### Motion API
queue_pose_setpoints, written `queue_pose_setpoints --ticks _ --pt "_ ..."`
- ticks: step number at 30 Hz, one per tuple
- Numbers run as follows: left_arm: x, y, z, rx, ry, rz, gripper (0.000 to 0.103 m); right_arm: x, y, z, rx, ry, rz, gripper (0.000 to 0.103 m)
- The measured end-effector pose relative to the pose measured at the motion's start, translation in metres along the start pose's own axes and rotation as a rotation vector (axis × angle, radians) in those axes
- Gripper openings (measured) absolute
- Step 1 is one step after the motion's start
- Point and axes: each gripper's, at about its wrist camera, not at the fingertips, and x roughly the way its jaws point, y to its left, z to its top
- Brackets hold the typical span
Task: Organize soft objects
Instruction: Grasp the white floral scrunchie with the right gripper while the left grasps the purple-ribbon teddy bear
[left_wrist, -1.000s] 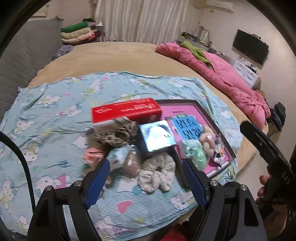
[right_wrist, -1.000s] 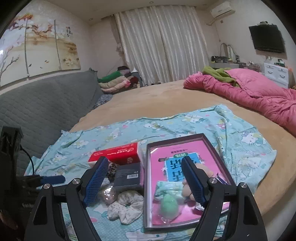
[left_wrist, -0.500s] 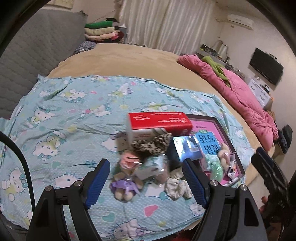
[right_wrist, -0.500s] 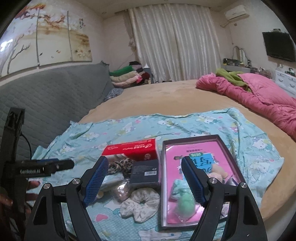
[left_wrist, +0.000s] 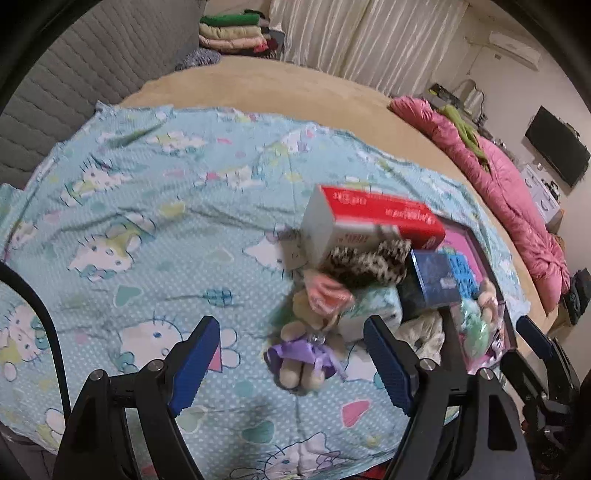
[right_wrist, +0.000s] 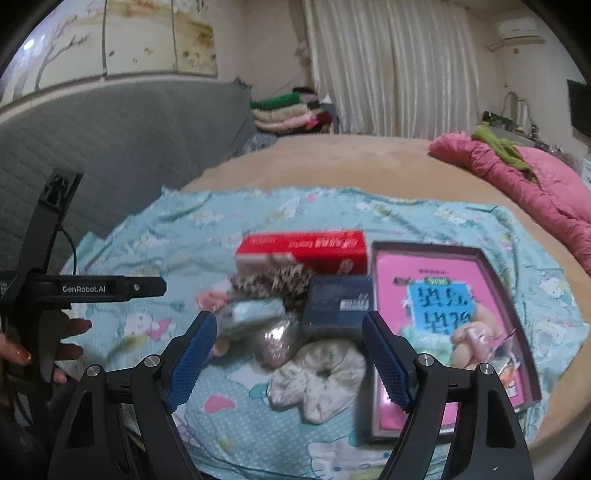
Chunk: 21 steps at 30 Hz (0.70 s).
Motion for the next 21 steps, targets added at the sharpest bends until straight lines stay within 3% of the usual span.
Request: queue_pose_setpoints --ticks 11,21 --pt "0.048 -0.008 -0.020 0.055 0.085 -0.045 0.080 0.055 -0.003 -0.031 -0.028 0.155 -0.063 0.082" --pt "0.085 -0.016 -0.024 0.093 0.139 -0.032 0.080 0.105 0.004 -0.053 -0.149 0.262 -0.175 0.082"
